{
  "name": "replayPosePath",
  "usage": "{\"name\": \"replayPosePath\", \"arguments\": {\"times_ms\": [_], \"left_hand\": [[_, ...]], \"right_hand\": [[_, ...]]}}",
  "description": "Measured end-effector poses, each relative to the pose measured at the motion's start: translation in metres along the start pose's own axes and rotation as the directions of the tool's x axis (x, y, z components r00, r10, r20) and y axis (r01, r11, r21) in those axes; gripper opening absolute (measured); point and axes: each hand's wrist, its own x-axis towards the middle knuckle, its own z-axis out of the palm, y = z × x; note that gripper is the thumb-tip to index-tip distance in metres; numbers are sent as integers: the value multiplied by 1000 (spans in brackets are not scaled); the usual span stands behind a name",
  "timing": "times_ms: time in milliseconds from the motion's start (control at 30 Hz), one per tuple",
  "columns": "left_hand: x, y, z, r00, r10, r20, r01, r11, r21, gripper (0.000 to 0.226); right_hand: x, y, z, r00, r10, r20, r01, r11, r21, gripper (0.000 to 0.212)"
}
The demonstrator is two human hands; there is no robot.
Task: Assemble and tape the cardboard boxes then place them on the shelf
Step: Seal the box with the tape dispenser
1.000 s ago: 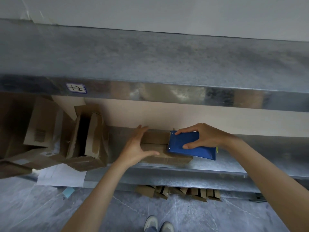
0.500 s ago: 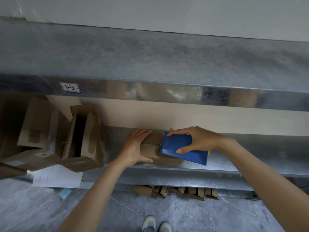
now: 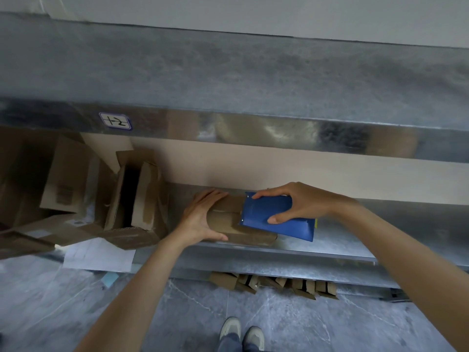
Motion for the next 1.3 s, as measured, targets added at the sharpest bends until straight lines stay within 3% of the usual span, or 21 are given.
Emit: {"name": "replayPosePath", "arguments": {"times_ms": [700, 1300], "left_hand": [[1, -3, 0, 1000, -25, -3, 25, 1000, -14, 110], [2, -3, 1, 999, -48, 10, 48, 998, 31, 114]], "right_hand": [[-25, 24, -16, 999, -24, 47, 20, 995, 94, 56], [-83, 73, -32, 996, 87, -22, -84, 991, 108, 54]]}}
